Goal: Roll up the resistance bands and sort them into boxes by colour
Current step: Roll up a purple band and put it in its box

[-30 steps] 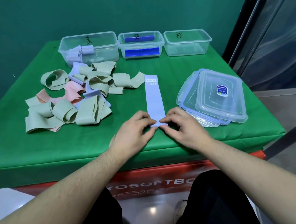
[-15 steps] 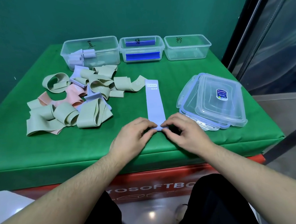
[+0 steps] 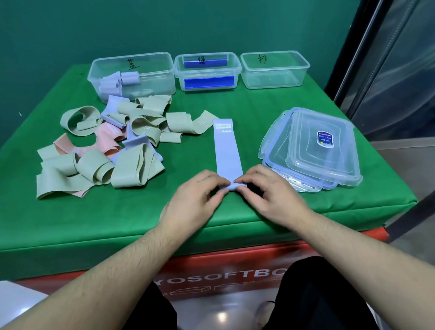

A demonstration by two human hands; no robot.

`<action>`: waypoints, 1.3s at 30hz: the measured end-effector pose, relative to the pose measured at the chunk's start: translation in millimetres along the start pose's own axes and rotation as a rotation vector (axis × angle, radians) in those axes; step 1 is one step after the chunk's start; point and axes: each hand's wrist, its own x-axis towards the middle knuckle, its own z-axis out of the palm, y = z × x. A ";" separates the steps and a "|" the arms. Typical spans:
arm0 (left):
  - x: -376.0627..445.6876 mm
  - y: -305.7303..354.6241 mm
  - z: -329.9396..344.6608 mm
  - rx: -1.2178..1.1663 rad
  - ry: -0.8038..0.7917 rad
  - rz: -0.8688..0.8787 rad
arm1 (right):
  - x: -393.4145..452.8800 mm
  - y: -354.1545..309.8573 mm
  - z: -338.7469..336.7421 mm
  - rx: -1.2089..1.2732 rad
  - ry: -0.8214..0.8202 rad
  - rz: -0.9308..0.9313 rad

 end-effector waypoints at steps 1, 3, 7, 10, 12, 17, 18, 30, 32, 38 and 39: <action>-0.4 -0.4 0.0 -0.006 0.005 0.000 | -0.3 -0.3 -0.2 0.004 0.003 0.002; -0.8 -0.2 0.1 -0.015 0.005 0.006 | -0.2 -0.9 -0.2 0.002 0.006 0.003; -0.3 0.8 0.2 -0.001 -0.011 0.008 | -0.3 -2.1 0.2 -0.012 0.011 0.009; 0.4 0.8 0.5 0.020 -0.013 0.003 | -0.2 -3.8 0.1 -0.009 0.024 -0.002; 1.0 0.3 1.4 0.031 -0.011 -0.006 | -0.3 -3.3 0.4 -0.005 0.039 -0.025; 1.6 0.4 3.4 0.053 -0.003 -0.004 | 0.1 -1.5 1.7 -0.046 0.044 0.004; 1.6 1.0 3.3 0.041 0.000 0.001 | 0.2 -1.2 1.7 -0.049 0.036 0.012; 4.2 0.0 4.1 0.092 0.007 0.000 | 3.2 1.1 1.1 0.007 0.047 -0.001; 2.5 0.5 3.4 0.077 0.013 0.010 | 2.5 0.9 1.2 0.017 0.059 0.002; 0.1 0.8 1.7 0.011 0.021 0.020 | -1.8 0.2 0.5 0.036 0.093 -0.041; 0.2 0.4 2.3 0.016 0.023 0.025 | -1.9 0.1 0.8 0.029 0.088 -0.044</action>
